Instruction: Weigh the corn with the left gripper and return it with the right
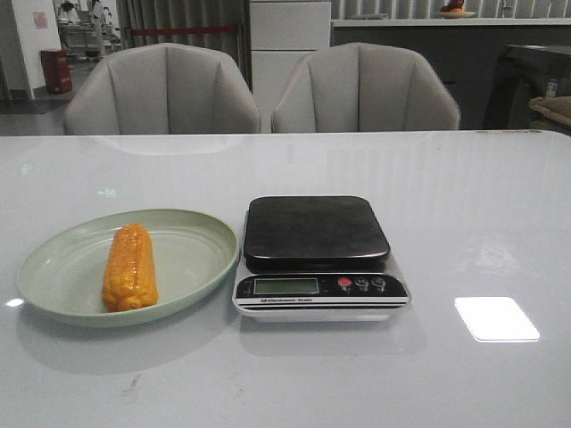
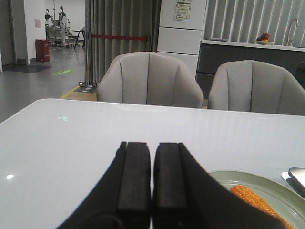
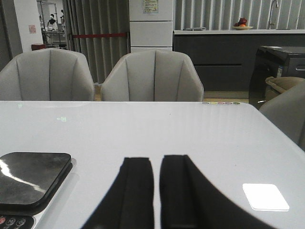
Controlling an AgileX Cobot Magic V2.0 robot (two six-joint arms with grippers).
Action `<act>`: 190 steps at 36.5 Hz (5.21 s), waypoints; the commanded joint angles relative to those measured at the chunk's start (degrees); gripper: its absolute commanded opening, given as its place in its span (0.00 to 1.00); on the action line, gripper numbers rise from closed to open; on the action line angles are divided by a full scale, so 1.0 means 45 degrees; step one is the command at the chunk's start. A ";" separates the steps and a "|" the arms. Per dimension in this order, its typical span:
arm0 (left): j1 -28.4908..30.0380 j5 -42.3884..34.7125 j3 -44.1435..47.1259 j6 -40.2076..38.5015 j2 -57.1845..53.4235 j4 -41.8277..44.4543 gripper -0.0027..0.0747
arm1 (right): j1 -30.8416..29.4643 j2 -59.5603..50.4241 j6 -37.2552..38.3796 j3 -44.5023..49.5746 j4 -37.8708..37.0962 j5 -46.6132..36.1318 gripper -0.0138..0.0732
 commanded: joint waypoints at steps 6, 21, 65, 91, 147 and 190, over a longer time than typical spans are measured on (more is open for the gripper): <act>0.0021 -0.0963 0.0412 -0.0124 -0.0263 -0.0112 0.18 | -0.0066 -0.0224 -0.0073 0.0127 -0.0142 -0.1057 0.40; 0.0021 -0.0963 0.0412 -0.0124 -0.0263 -0.0112 0.18 | -0.0066 -0.0224 -0.0073 0.0127 -0.0142 -0.1057 0.40; -0.1427 0.3968 -0.5726 -0.0467 0.5358 -0.0112 0.18 | -0.0066 -0.0224 -0.0073 0.0127 -0.0142 -0.1057 0.40; -0.2872 0.5607 -0.8955 -0.0439 1.2194 -0.1635 0.77 | -0.0066 -0.0235 -0.0073 0.0127 -0.0142 -0.1059 0.40; -0.8248 0.5460 -1.6827 -0.0833 2.3081 -0.2950 0.18 | -0.0066 -0.0235 -0.0073 0.0127 -0.0142 -0.1059 0.40; -0.6695 0.5880 -1.4523 -0.0833 1.7098 -0.2014 0.72 | -0.0066 -0.0235 -0.0073 0.0127 -0.0142 -0.1059 0.40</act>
